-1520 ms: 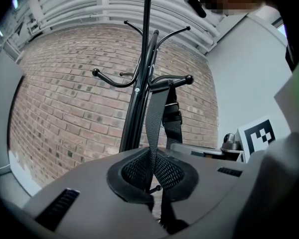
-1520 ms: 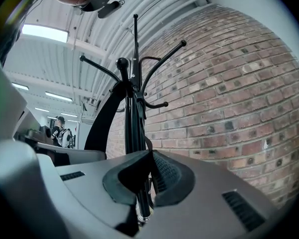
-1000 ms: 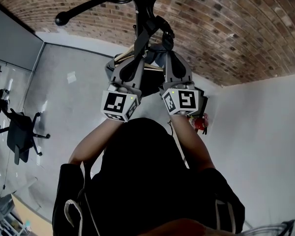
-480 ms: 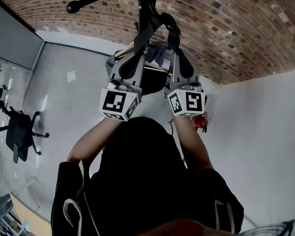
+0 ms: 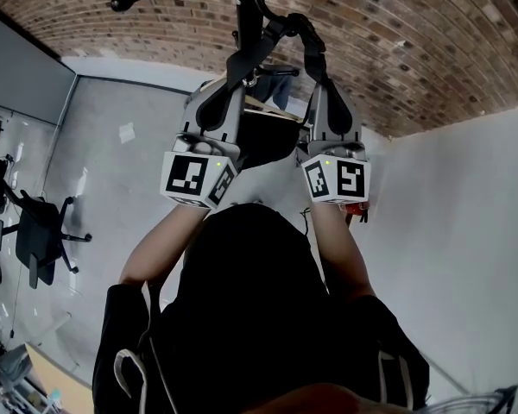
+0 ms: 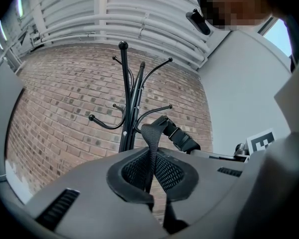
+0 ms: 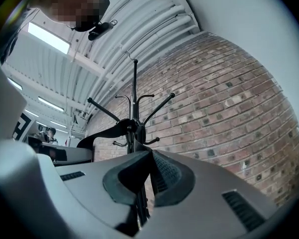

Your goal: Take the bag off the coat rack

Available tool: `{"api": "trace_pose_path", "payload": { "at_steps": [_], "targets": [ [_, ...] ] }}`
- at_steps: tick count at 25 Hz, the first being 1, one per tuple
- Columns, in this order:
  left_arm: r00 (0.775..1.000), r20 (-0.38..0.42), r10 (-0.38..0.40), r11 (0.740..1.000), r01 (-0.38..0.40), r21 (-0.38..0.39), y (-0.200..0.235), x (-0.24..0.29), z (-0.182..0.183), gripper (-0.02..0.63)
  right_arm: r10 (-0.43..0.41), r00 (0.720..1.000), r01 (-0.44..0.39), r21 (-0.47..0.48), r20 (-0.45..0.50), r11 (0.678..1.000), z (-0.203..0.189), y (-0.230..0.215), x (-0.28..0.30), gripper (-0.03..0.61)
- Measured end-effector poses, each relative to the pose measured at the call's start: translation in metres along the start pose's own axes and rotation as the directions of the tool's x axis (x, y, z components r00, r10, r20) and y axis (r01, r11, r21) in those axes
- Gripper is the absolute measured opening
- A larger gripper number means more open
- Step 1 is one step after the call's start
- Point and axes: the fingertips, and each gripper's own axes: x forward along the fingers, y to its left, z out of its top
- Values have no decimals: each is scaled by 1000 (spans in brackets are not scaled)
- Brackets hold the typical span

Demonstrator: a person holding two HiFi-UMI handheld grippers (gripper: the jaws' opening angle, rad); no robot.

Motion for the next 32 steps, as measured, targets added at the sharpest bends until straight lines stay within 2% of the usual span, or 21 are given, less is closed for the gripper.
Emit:
{"api": "trace_pose_path", "payload": {
  "at_steps": [11,17,32],
  "targets": [
    [1000,29,5,999,-4,-32,-4,-10,20,23,-23,999,23,-12,45,1000,26,5,-16,23],
    [999,47,1,999,1,-33,-6,-12,31,23,-21,999,26,-102,46,994,39,15,-20,23],
    [995,97,22,999,-18,-41,-4,-32,50,23,-17,997,23,-77,77,997,63,24,-41,23]
  ]
}}
